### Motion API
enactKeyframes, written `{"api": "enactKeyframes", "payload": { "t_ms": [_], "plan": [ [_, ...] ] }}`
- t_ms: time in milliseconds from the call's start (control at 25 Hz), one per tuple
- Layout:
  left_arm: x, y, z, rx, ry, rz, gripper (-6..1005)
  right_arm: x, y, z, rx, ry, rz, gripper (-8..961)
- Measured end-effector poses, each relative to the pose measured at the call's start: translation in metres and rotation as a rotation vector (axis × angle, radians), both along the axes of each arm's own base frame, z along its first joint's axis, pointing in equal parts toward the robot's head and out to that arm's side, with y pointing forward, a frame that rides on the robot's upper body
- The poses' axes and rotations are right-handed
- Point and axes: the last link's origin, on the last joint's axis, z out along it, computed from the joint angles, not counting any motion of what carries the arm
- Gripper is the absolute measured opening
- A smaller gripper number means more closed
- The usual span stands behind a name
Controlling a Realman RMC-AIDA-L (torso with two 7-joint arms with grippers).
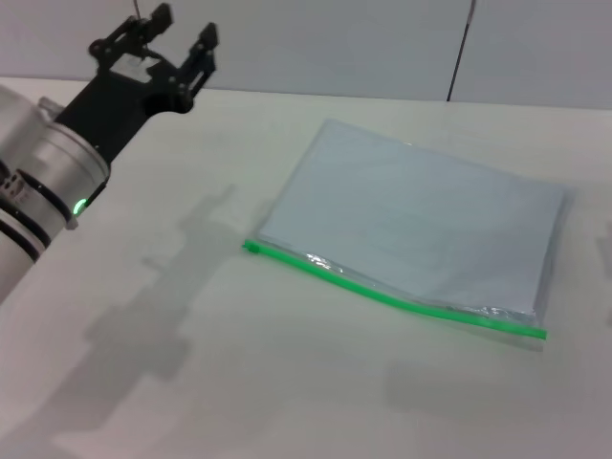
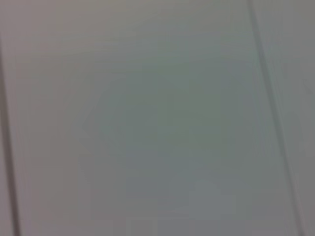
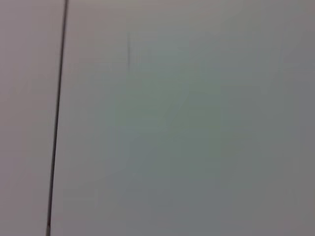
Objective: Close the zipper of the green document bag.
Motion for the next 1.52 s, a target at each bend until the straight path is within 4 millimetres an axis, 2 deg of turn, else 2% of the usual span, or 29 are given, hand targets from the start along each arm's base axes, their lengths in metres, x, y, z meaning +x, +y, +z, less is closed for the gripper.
{"api": "enactKeyframes", "payload": {
  "t_ms": [40,280,640,1520],
  "plan": [
    [-0.007,0.0,0.0,0.018,-0.016,0.027,563,0.002,0.001,0.0,-0.002,0.013,0.003,857],
    [-0.016,0.005,-0.001,0.033,-0.057,0.076,562,0.008,0.009,0.001,-0.011,-0.021,-0.011,876],
    [-0.019,0.007,-0.004,0.025,-0.057,0.089,561,0.014,0.019,-0.003,-0.049,-0.043,-0.043,877],
    [-0.02,0.012,-0.01,0.002,-0.055,0.087,558,0.011,0.018,-0.008,-0.066,-0.043,-0.029,876]
  ]
}}
